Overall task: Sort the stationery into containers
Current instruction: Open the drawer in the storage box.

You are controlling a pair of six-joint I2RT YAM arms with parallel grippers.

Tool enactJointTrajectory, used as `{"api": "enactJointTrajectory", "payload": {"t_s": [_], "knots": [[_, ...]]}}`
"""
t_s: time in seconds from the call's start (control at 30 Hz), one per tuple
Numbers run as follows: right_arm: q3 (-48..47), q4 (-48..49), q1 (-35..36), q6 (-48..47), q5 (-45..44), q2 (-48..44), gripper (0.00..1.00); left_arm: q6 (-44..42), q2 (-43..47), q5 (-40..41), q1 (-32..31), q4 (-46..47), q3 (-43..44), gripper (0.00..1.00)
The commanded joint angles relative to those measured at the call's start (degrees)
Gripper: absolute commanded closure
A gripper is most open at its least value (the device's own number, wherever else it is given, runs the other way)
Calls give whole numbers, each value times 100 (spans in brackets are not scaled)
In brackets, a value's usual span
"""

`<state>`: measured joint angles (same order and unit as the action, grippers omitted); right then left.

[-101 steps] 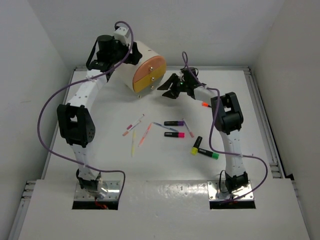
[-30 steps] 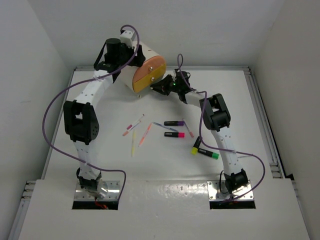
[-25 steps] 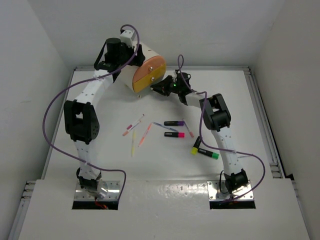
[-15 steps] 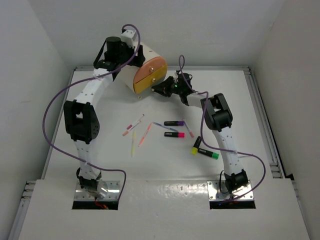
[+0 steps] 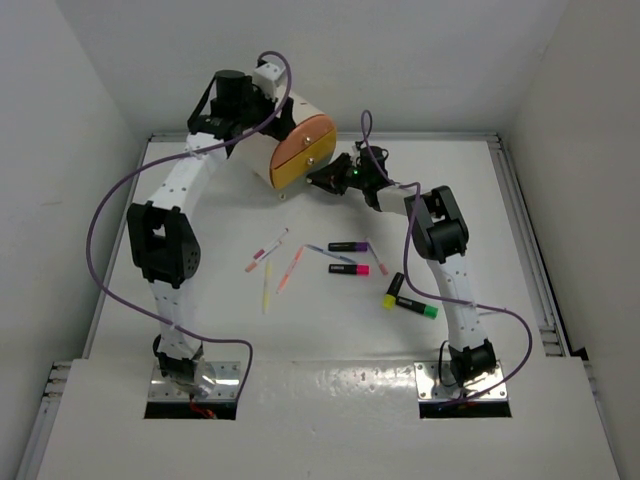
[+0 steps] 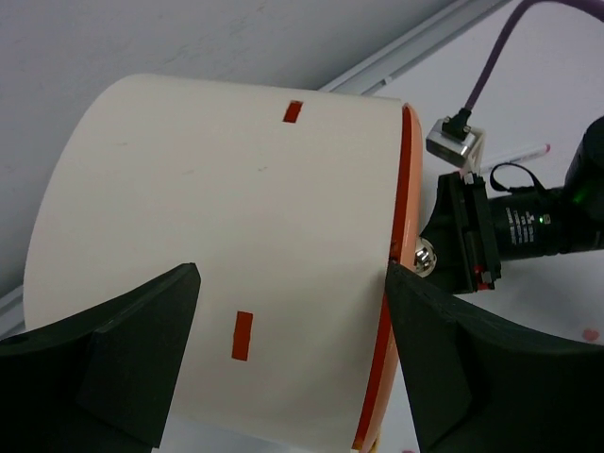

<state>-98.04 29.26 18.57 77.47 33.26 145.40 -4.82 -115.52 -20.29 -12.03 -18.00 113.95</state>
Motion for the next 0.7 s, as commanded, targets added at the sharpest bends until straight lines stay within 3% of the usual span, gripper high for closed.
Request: {"api": "enactJointTrajectory", "payload": {"t_s": [0.0, 0.33, 0.5, 0.67], "knots": [[-84, 19, -46, -118, 93, -425, 100, -554, 135, -107, -203, -283, 242, 13], [-84, 1, -37, -153, 93, -399, 100, -749, 214, 140, -414, -178, 189, 13], [-101, -8, -37, -153, 93, -390, 100, -345, 398, 913, -318, 453, 22, 14], [-93, -25, -46, -162, 93, -390, 100, -195, 390, 555, -194, 464, 302, 14]]}}
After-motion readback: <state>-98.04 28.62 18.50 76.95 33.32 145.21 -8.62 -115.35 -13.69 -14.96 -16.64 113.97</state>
